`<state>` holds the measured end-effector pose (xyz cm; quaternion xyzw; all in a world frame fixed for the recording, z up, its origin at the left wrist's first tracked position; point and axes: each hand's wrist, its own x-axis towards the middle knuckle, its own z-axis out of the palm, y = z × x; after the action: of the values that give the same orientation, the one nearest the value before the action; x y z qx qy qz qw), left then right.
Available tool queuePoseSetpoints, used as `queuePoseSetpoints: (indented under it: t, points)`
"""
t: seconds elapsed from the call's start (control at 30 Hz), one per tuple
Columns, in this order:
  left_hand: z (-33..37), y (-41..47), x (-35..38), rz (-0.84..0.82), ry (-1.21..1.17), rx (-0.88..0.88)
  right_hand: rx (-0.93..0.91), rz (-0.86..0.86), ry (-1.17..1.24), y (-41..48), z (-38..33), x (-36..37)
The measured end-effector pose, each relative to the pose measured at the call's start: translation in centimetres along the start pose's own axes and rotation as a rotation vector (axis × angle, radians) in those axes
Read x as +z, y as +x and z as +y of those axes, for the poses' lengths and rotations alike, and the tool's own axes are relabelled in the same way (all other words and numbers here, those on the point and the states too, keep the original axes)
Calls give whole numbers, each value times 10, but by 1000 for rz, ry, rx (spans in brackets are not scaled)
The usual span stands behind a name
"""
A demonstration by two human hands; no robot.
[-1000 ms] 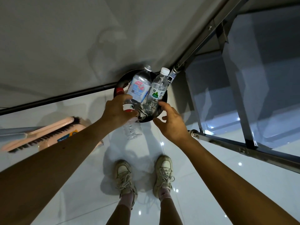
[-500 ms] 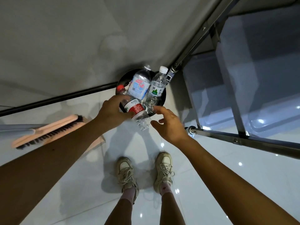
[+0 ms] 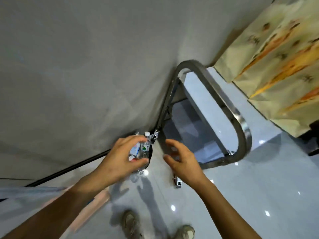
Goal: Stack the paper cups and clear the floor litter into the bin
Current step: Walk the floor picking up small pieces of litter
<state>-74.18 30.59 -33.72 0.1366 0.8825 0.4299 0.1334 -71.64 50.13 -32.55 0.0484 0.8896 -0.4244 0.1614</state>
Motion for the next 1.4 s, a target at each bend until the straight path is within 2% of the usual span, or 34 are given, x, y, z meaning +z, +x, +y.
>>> queuePoseSetpoints:
  t: [0.23,0.4,0.5,0.7,0.87,1.07,1.2,1.4]
  points:
    - [148,-18,-8,-50,64,201,-52,178,40,-99,-25,-104]
    - [245,-30,35,-115,90,362,-63,355,47,-178,10,-185]
    - [308,-36,87,-129,43,460,-24,474,54,-242,57,-237]
    - [428,-35,214,-259,24,637,135,684,77,-354,155,-325]
    - [515,-25,317,-430,67,735,265,812,149,-422,227,-379]
    - [598,17,441,-600,96,799,400,939,221,-462,323,-447]
    - [671,61,538,-663,73,867,468,1027,233,-473,397,-523]
    - [775,108,638,-775,81,932,579,1084,268,-494,469,-623]
